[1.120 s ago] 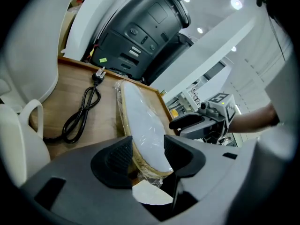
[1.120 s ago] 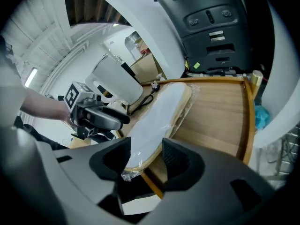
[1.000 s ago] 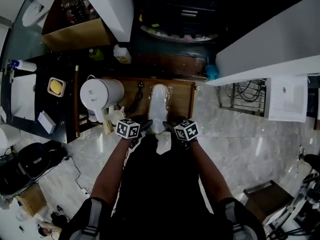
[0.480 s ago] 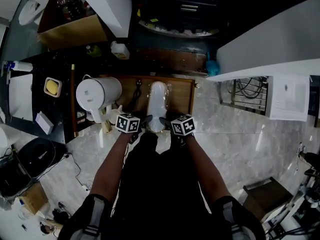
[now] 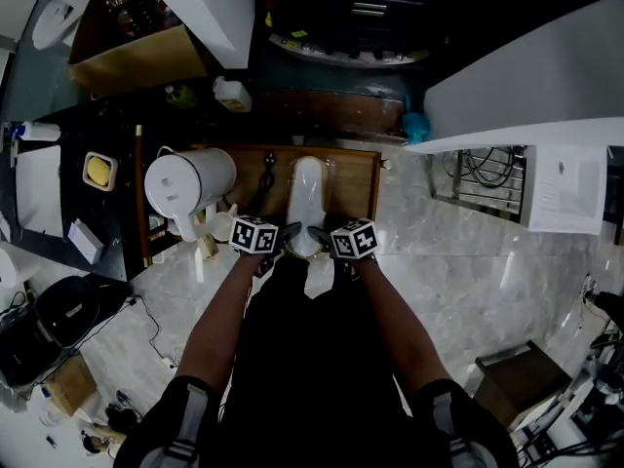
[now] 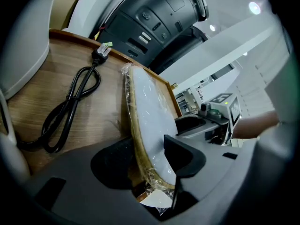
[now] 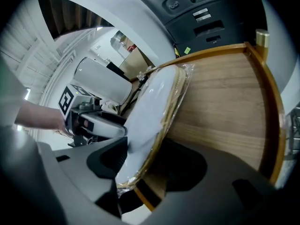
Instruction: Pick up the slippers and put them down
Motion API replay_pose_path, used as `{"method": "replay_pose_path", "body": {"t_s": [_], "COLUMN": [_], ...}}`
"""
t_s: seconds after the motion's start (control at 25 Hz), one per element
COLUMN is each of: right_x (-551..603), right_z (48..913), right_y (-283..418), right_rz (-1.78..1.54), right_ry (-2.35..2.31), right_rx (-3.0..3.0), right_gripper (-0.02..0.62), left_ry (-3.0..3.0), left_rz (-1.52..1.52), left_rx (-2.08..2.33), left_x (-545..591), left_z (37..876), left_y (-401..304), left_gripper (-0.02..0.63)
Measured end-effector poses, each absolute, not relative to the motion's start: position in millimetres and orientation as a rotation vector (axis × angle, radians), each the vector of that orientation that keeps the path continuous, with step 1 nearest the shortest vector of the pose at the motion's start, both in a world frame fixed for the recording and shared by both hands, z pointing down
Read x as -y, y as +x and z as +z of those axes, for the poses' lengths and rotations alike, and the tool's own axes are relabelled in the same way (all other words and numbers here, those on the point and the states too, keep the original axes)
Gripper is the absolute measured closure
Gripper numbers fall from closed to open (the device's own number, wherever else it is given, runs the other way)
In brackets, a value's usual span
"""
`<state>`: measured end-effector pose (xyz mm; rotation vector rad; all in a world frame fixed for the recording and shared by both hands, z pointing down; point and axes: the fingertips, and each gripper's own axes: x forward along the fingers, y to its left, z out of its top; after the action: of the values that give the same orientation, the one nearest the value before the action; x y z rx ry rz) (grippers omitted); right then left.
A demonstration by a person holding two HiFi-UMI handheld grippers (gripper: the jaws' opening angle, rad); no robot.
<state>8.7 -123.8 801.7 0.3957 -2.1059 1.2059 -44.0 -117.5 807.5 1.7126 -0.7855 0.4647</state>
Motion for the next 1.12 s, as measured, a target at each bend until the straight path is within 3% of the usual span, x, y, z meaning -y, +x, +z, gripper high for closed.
{"method": "replay_pose_path", "body": {"t_s": [0.48, 1.12], "right_x": [113, 107], "right_z": [797, 726], "right_y": [13, 25], "right_rz": [1.259, 1.242], "right_ry": [0.377, 0.425], "right_rx": [2.090, 2.209], "right_gripper": [0.353, 0.365], "left_ry": [1.717, 1.807], "left_rz": [0.459, 0.305], "left_rx": [0.723, 0.754], "left_x": [110, 98], "left_z": [800, 734], "left_y": [-37, -25], "left_gripper": [0.402, 0.402]}}
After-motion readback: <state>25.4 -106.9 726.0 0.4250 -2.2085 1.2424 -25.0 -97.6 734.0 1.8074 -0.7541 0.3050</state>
